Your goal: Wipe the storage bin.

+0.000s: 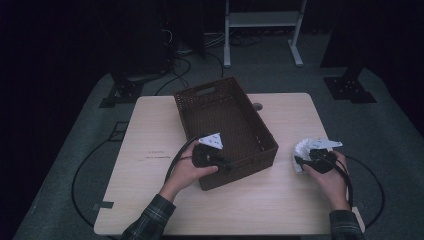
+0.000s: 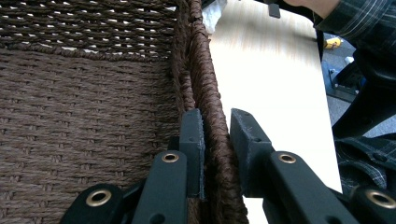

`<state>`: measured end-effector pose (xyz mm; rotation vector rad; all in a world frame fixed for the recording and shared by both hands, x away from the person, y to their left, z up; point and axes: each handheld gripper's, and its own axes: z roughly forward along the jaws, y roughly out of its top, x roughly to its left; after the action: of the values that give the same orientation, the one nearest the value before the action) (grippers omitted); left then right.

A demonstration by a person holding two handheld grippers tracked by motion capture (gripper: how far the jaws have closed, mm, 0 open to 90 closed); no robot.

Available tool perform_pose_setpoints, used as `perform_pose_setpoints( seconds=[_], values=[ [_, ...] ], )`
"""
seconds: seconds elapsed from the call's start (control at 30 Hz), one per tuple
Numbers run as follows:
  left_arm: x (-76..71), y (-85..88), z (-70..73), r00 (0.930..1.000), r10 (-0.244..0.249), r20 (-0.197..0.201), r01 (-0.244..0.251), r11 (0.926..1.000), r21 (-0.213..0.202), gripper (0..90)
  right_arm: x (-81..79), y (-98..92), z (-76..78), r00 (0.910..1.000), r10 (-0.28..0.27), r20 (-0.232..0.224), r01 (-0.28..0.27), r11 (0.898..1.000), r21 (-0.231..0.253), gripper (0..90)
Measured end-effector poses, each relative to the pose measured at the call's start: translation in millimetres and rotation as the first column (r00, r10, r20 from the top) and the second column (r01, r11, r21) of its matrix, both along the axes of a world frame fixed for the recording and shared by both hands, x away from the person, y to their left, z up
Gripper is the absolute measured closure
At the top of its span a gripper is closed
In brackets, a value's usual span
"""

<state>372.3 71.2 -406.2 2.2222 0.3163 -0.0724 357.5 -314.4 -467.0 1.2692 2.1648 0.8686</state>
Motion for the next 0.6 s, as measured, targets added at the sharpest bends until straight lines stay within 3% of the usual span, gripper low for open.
perform_pose_setpoints(
  seconds=[0.37, 0.6],
  values=[
    [-1.4, 6.2, 5.4, 0.9994, 0.023, 0.024, -0.023, 0.9997, -0.005, 63.8, -15.9, -5.4, 26.5, 0.9973, -0.009, 0.073, 0.006, 0.999, 0.036, 46.6],
    [-6.5, 27.6, 24.7, 0.9958, 0.068, 0.061, -0.065, 0.9966, -0.050, 60.8, -23.0, -5.1, 42.4, 0.9927, 0.002, 0.121, -0.009, 0.998, 0.057, 50.2]
  ],
)
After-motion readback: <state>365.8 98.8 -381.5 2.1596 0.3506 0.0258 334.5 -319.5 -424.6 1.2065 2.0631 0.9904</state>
